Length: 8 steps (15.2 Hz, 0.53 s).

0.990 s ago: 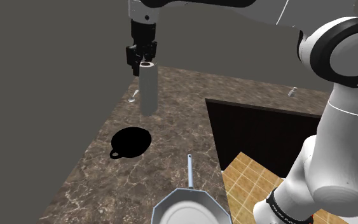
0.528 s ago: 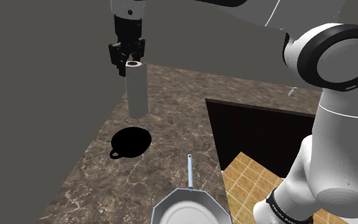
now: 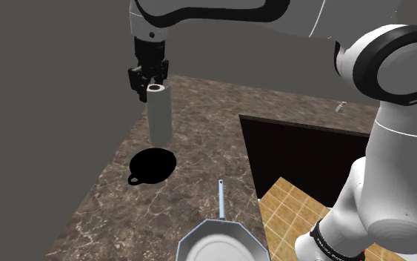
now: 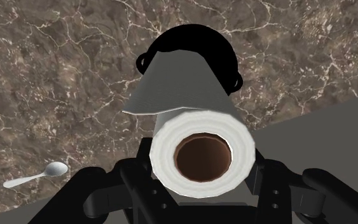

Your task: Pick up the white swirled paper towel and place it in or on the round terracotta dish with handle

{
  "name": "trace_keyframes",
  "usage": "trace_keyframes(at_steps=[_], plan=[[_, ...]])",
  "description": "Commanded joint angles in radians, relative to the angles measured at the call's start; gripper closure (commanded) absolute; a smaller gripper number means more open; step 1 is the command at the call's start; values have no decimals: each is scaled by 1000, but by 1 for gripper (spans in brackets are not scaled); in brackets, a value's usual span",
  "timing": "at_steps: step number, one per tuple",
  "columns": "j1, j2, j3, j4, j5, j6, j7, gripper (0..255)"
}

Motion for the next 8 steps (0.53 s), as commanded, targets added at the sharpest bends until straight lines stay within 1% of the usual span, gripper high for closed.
trace_keyframes(at_steps=[1,8], plan=[[-1,-5,0,-34,0,29,2,255],[-4,-10,-1,-135,-1,125,8,255]])
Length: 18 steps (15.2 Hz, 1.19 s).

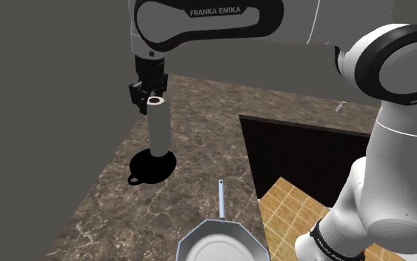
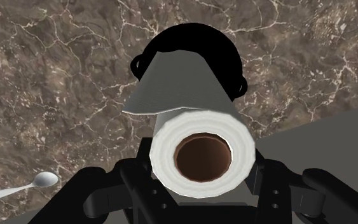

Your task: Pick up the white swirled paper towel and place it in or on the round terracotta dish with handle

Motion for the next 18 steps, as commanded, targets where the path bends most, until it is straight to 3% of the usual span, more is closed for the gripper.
trace_keyframes(at_steps=[1,9,17,18], plan=[[-2,-2,-1,-31,0,30,0,255],[-4,10,-3,-127,-5,138,8,255],[-4,10,-3,-127,-5,138,8,255],[-4,10,-3,-127,-5,138,8,0]])
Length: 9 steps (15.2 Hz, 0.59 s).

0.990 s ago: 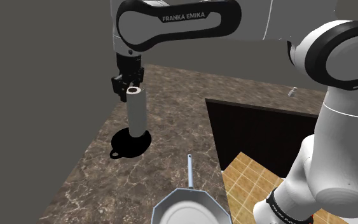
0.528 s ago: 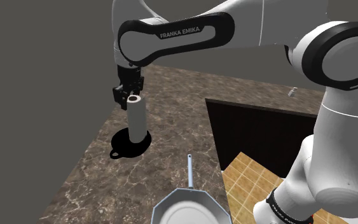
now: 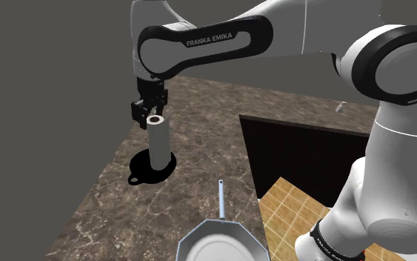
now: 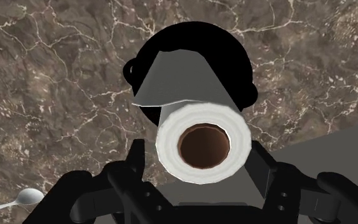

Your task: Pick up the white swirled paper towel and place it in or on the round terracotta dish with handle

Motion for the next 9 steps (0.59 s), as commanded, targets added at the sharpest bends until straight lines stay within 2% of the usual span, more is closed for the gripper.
trace_keyframes(at_steps=[1,5,9], plan=[[0,0,0,0,0,0,0,0],[0,0,0,0,0,0,0,0],[4,-22,4,96,5,-118,-4,0]])
